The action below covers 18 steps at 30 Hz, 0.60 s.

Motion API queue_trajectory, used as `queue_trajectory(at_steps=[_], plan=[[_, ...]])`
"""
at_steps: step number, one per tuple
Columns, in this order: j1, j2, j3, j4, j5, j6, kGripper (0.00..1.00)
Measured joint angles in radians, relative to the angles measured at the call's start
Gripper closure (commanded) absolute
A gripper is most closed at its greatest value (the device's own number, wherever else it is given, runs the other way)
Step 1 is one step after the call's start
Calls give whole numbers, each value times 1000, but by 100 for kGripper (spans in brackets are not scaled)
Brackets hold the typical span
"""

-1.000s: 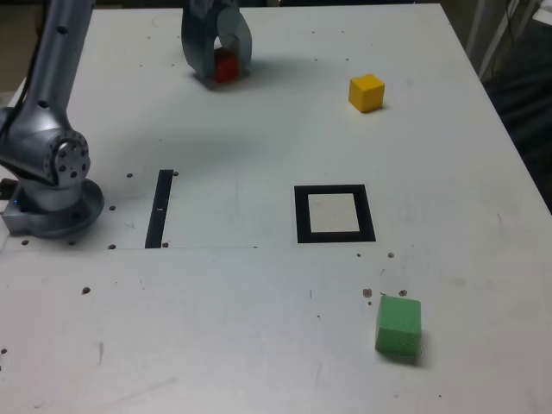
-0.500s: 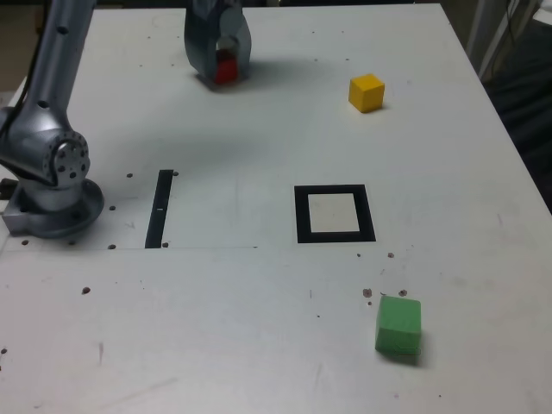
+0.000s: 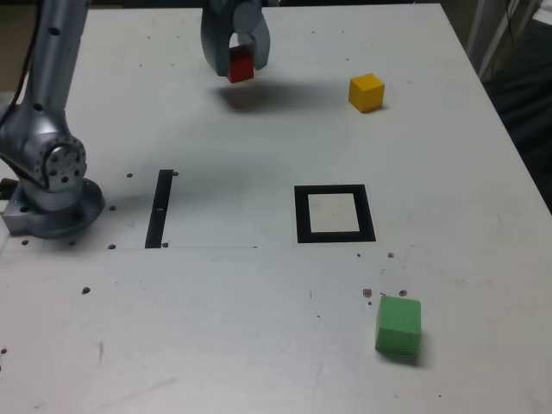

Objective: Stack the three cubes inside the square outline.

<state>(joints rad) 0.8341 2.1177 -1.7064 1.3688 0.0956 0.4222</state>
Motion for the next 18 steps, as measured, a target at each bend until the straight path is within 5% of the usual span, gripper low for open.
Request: queue_trajectory(at_steps=[18], plan=[[-399,-173,180,-44,-47,-180,74]])
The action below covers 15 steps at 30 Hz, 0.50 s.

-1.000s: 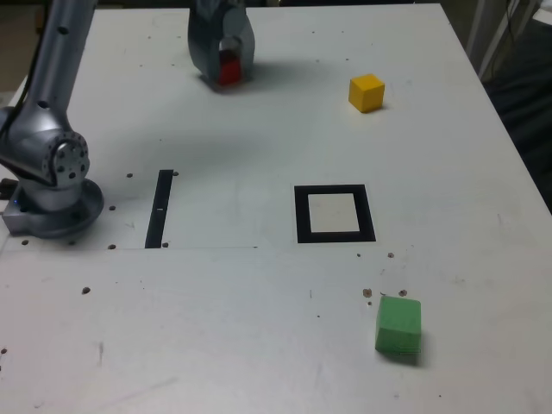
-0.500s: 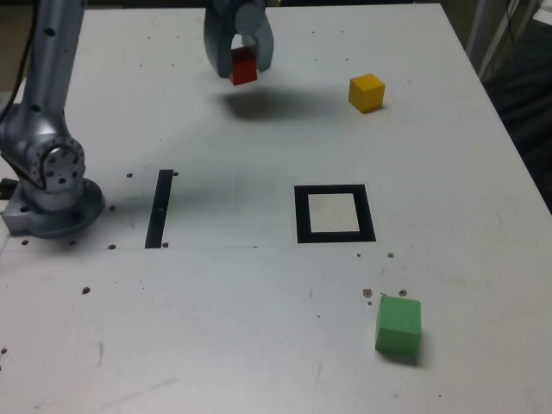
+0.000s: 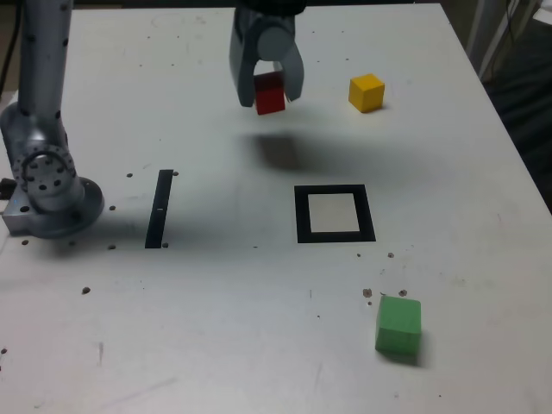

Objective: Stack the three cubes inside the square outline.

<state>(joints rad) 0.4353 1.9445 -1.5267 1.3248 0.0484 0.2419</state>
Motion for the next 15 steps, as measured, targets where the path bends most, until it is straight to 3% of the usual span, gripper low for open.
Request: queue_trajectory(at_steps=[15], plan=[[-228,18,-15,1,-33,-135,74]])
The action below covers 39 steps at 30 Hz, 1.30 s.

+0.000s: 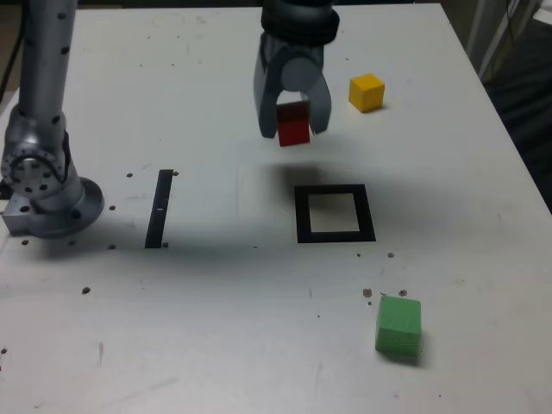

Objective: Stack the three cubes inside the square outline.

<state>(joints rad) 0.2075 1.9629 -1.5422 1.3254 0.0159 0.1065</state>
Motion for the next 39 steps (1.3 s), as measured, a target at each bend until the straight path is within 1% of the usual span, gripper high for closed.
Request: queue_trajectory(at_steps=[8,17,24,31,32,33,34,37,38,39], plan=[[-107,56,-35,0,-16,-49,74],[-175,117,-61,-16,-45,-72,74],[-212,148,-88,-18,-62,-81,74],[-214,181,-88,-27,-65,-82,73],[-214,183,-88,-28,-65,-82,70],[-214,185,-88,-29,-65,-82,63],[-214,189,-88,-31,-65,-82,54],[-214,194,-88,-37,-65,-82,22],[-214,195,-88,-39,-65,-82,12],[-214,195,-87,-42,-65,-82,6]])
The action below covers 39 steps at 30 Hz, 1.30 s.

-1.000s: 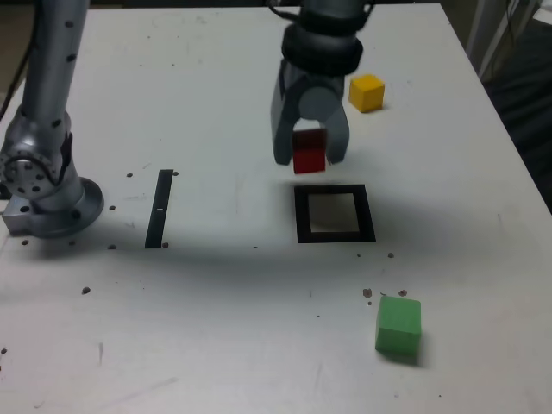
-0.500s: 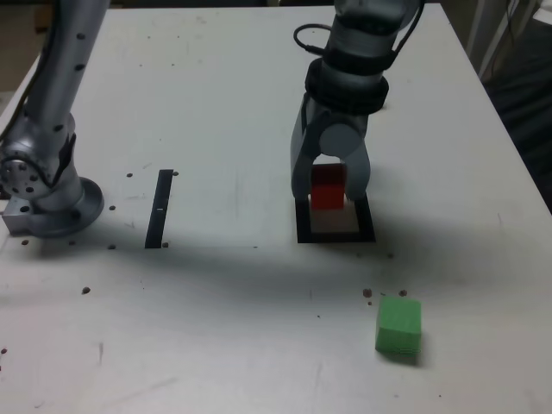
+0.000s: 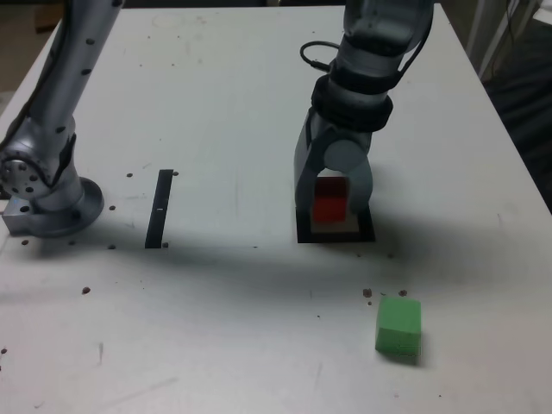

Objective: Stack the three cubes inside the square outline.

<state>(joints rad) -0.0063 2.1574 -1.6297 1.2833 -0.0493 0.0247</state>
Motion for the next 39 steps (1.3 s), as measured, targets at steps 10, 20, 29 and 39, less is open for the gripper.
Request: queue_trajectory(at_steps=[10,20,29,39], plan=[[0,-1,19,-11,1,0,1],[14,-81,49,-15,63,1,0],[120,-99,-10,21,94,112,0],[280,-48,-160,84,95,198,0]])
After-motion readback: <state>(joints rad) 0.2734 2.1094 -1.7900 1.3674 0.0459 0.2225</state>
